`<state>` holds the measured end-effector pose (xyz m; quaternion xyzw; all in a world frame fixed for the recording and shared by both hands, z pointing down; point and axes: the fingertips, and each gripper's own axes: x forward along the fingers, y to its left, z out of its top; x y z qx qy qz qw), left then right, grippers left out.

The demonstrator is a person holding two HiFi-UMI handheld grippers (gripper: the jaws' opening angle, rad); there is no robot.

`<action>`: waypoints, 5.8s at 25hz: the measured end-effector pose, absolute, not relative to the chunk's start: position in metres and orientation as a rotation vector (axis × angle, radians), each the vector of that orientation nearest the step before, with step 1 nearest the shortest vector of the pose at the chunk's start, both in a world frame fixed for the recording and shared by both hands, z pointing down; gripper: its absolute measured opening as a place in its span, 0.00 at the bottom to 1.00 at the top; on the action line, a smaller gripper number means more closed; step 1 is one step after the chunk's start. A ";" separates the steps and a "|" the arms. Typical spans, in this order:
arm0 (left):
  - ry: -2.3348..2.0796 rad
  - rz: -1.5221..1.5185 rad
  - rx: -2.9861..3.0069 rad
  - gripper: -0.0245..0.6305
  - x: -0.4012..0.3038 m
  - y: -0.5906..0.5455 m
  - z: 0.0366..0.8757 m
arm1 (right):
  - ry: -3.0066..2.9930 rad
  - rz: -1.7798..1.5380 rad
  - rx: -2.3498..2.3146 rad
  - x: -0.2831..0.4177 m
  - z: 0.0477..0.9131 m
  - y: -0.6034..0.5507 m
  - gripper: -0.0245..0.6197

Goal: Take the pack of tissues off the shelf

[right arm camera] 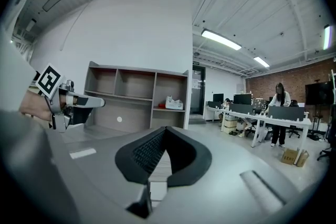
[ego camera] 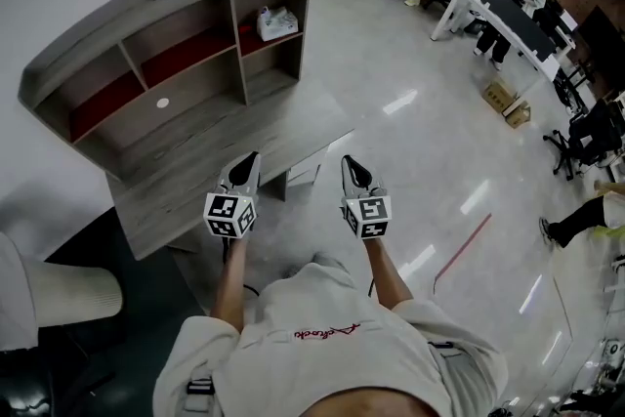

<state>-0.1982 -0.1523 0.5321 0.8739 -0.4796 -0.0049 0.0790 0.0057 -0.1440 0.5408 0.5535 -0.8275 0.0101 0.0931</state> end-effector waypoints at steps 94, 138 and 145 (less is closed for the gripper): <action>-1.840 0.296 2.286 0.05 -0.196 -0.625 0.530 | -2.548 0.196 1.344 0.033 0.599 -0.499 0.05; -1.938 0.063 2.377 0.04 -0.169 -0.459 0.490 | -2.685 0.050 1.390 0.046 0.534 -0.488 0.05; -1.915 0.050 2.403 0.04 -0.168 -0.450 0.490 | -2.685 0.025 1.406 0.040 0.528 -0.476 0.05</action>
